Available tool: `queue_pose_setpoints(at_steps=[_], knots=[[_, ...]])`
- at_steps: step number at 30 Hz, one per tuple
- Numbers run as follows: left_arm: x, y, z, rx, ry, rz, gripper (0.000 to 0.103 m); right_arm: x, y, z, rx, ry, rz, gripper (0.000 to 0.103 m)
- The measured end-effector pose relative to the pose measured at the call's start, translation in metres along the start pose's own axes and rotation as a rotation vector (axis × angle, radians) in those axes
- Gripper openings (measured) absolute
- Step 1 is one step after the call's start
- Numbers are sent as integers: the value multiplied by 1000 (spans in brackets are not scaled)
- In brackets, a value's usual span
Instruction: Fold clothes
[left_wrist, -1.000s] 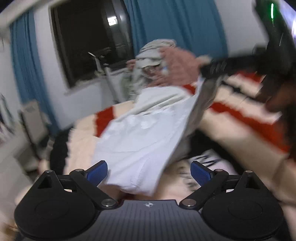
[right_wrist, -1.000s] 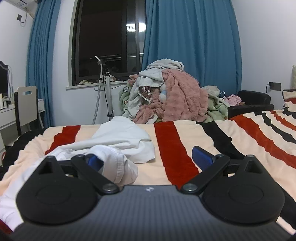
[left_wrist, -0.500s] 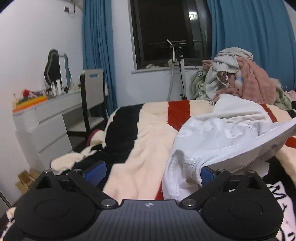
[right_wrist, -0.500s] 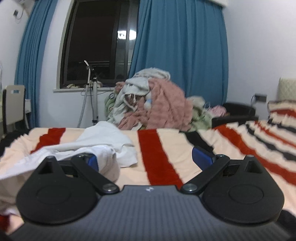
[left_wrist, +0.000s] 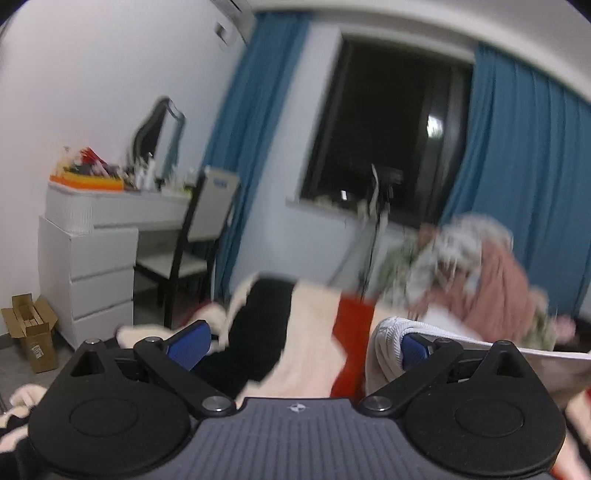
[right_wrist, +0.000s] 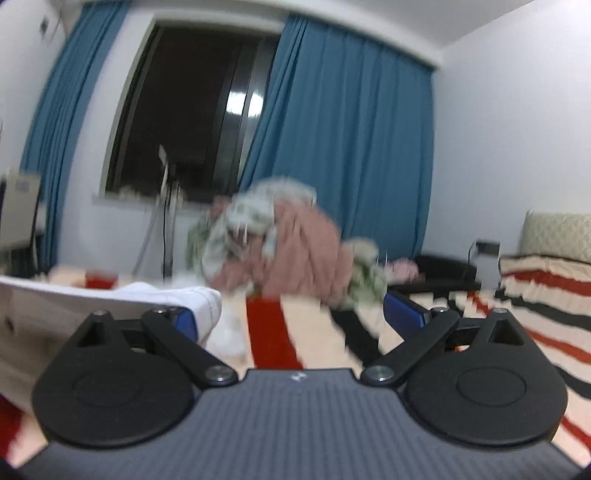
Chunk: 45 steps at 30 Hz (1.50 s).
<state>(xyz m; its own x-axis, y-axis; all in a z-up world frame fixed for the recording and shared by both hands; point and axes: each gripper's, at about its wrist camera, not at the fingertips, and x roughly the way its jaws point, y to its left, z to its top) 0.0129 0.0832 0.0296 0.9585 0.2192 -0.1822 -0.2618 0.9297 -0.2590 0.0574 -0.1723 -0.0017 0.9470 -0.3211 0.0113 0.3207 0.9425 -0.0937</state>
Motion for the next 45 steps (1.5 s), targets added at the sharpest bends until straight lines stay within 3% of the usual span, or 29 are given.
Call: queue_pose_setpoints(at_steps=[3, 9, 16, 19, 22, 26, 30, 36, 38, 42, 45], knots=[[-30, -1, 48, -85, -89, -46, 102, -21, -14, 54, 5, -102, 28, 99], [-93, -28, 182, -159, -264, -163, 102, -51, -55, 196, 61, -274, 87, 99], [-184, -68, 357, -125, -429, -270, 102, -81, -122, 348, 179, -393, 181, 99], [-218, -80, 404, -107, -495, -298, 103, -94, -146, 400, 184, -443, 204, 99], [-239, -91, 431, -103, -542, -316, 103, -102, -163, 438, 183, -466, 230, 99], [-234, -105, 429, -116, -510, -322, 103, -99, -169, 452, 165, -458, 235, 99], [-192, -114, 399, -96, -432, -319, 103, -76, -167, 428, 129, -393, 228, 99], [-67, -128, 327, -85, -268, -287, 103, 3, -153, 366, 61, -211, 205, 99], [-27, -135, 302, -102, -261, -278, 103, 35, -142, 347, 43, -153, 200, 99], [70, -168, 259, -36, -248, -198, 103, 126, -106, 307, 45, -40, 152, 99], [150, -192, 230, 12, -235, -153, 103, 200, -72, 275, 41, -9, 101, 99]])
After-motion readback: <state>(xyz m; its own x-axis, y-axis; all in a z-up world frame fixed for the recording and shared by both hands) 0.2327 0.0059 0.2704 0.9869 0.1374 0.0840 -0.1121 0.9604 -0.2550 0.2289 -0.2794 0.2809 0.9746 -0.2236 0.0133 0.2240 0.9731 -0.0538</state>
